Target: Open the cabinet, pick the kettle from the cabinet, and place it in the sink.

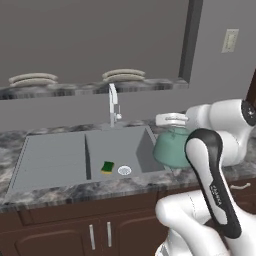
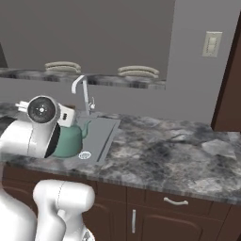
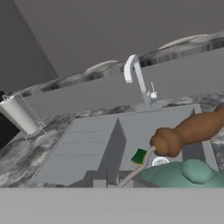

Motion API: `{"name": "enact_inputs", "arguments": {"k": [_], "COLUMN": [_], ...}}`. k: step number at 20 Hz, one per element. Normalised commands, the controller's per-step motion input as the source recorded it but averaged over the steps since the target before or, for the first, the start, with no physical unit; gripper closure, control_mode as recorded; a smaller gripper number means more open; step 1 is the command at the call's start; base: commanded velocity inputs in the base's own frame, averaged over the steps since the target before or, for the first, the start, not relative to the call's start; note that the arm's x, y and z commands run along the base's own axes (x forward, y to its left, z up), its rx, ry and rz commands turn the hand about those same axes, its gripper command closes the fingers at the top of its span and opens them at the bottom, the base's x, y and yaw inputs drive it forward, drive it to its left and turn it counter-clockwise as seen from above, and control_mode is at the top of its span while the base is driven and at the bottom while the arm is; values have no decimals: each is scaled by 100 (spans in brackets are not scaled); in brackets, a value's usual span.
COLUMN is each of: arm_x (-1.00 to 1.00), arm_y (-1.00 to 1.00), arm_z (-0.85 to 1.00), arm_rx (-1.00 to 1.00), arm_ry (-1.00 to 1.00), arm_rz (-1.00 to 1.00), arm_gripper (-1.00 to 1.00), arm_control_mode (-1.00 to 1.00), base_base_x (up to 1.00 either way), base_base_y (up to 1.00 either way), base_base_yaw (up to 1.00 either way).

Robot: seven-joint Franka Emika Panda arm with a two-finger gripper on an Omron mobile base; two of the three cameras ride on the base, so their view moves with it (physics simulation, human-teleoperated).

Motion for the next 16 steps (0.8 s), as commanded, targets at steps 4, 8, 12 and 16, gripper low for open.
{"name": "enact_inputs", "arguments": {"k": [4,8,12,16], "arm_x": [26,23,23,18], "arm_y": [0,3,6,11], "arm_z": [0,-2,-7,-16], "arm_rx": [-3,-10,-15,-15], "arm_ry": [1,4,5,0], "arm_rz": [11,6,7,5], "arm_gripper": [100,100,100,100], "arm_control_mode": [-100,-100,-100,-100], "base_base_x": [0,0,0,0], "base_base_y": [0,0,0,0], "base_base_yaw": [0,0,0,0]}}
